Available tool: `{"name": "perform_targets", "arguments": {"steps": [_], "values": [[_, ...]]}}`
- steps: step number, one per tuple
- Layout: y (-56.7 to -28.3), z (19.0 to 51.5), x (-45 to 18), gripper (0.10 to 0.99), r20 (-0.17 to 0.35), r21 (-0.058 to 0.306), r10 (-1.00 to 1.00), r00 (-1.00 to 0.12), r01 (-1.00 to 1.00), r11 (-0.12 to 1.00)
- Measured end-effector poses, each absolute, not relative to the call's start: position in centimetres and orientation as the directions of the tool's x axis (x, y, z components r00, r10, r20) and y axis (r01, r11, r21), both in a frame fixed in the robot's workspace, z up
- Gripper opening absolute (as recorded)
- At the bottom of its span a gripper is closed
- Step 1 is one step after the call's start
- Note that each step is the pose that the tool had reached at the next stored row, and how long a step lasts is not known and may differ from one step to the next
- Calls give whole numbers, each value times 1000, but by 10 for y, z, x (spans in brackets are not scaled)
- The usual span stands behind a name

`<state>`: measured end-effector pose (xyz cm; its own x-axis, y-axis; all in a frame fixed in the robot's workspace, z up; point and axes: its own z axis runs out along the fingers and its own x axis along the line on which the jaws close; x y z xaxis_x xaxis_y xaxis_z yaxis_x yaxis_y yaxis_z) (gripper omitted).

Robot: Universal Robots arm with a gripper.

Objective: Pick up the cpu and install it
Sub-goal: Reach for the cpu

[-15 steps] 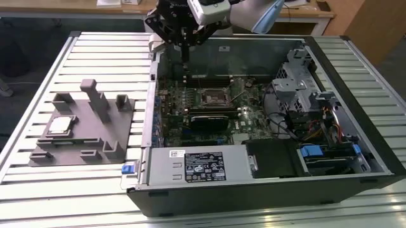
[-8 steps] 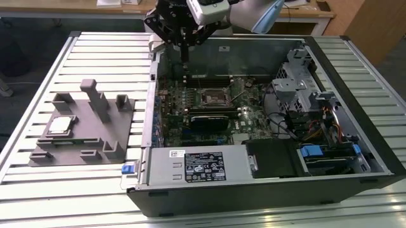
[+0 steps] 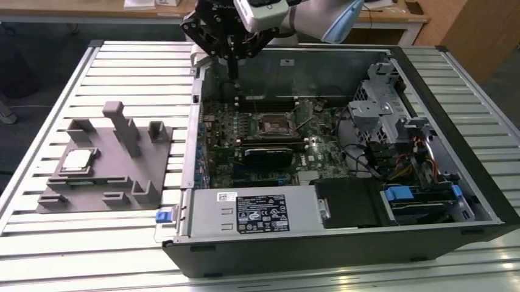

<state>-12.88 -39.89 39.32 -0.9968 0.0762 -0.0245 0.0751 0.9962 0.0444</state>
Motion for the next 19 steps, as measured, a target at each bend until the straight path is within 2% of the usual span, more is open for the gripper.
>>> {"name": "perform_targets", "arguments": {"steps": [19], "values": [[-399,393,-143,106,-24,44,76,-997,75,996]]}}
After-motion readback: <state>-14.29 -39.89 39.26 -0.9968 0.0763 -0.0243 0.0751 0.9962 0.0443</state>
